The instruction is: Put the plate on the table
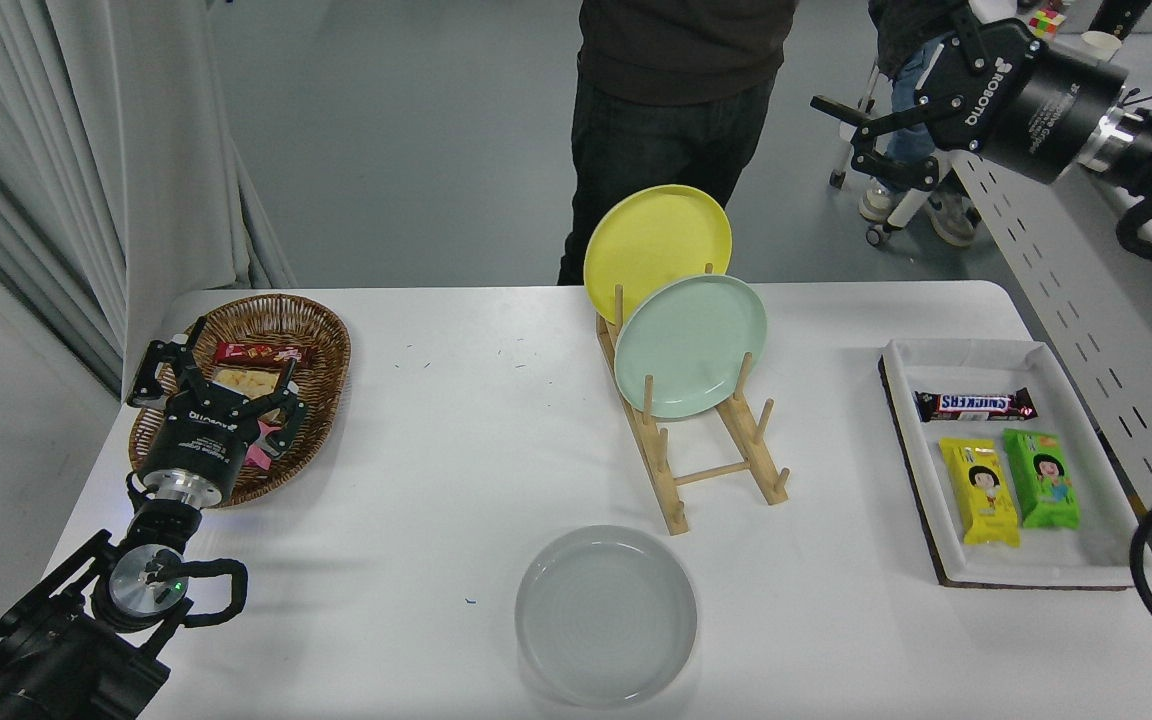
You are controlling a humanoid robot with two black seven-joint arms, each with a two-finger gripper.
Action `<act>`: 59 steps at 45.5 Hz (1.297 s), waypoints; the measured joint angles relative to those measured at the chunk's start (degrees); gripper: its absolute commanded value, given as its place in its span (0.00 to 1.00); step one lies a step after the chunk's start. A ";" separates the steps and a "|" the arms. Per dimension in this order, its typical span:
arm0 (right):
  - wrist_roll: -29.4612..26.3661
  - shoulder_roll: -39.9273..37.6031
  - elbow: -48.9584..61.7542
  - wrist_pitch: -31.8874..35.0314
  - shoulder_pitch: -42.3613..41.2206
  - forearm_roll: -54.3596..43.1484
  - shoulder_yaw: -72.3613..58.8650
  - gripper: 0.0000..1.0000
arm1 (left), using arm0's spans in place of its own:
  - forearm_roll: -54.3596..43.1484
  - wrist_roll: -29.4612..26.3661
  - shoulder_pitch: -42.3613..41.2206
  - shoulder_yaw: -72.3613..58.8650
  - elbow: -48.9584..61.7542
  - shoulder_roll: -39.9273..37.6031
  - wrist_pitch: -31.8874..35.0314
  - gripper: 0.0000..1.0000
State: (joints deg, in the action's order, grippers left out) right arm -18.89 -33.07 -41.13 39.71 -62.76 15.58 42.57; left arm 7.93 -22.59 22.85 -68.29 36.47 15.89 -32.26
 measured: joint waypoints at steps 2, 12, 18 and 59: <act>0.66 0.07 1.46 0.00 0.53 -0.36 0.01 1.00 | 0.00 0.00 0.00 0.00 0.00 0.00 0.00 0.98; 2.71 1.55 8.21 -0.06 3.43 -1.34 0.09 1.00 | 0.00 0.00 0.00 0.00 0.00 0.01 0.00 0.98; 3.25 2.32 10.91 -0.04 6.18 -1.55 0.01 1.00 | 0.02 0.00 0.00 0.00 0.00 0.01 0.00 0.98; 3.84 11.15 21.03 -3.25 21.82 -1.71 12.51 1.00 | 0.00 0.00 0.01 0.00 0.00 0.00 0.00 0.98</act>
State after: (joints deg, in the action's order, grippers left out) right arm -15.05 -21.92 -20.10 36.46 -40.94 13.87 55.08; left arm 7.93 -22.59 22.86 -68.29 36.47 15.89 -32.26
